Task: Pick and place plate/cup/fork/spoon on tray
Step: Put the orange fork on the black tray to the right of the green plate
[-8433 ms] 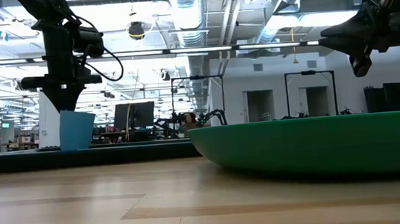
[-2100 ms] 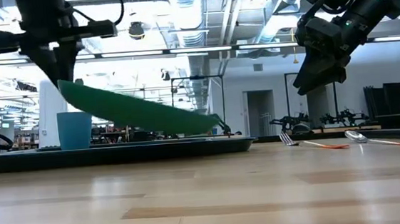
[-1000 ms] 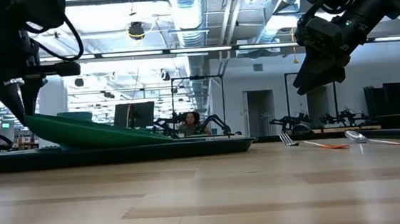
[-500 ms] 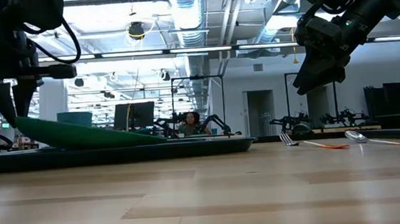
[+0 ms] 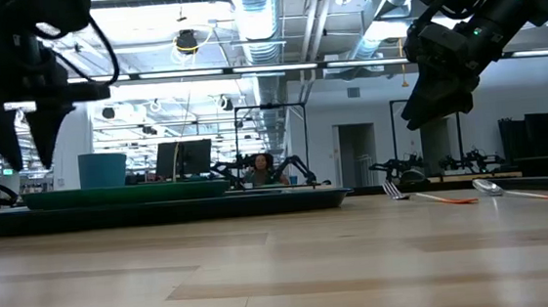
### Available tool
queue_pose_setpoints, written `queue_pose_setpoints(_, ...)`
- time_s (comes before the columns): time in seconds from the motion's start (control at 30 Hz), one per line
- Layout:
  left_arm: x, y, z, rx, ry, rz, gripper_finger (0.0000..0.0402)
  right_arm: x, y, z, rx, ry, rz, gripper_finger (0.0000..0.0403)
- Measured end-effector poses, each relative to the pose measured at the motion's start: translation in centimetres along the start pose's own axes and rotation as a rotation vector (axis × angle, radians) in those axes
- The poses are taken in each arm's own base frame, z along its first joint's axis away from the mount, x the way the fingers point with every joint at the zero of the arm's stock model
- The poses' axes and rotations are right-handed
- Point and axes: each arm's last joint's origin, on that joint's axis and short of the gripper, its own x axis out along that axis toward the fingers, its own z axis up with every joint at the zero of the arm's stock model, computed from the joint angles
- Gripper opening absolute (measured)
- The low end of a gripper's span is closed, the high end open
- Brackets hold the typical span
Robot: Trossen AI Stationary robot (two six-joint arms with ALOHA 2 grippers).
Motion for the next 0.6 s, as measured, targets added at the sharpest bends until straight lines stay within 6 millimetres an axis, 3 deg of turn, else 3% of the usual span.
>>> queue_pose_setpoints(0.1,-1.0,-0.7,0.1,0.064,-0.013,-0.052,0.0131,0.4,-0.1,-0.1,-0.013,0.016,-0.016,0.0216)
queue_pose_setpoints(0.33,-5.1,-3.3,0.6,0.198,-0.081,-0.284,0.0133,2.0,-2.4,-1.5,0.057,0.153,-0.31,0.0216)
queue_pose_setpoints(0.6,-8.6,-6.2,0.8,0.243,-0.177,-0.591,0.0133,5.5,-4.2,-2.2,0.097,0.237,-0.405,0.0216)
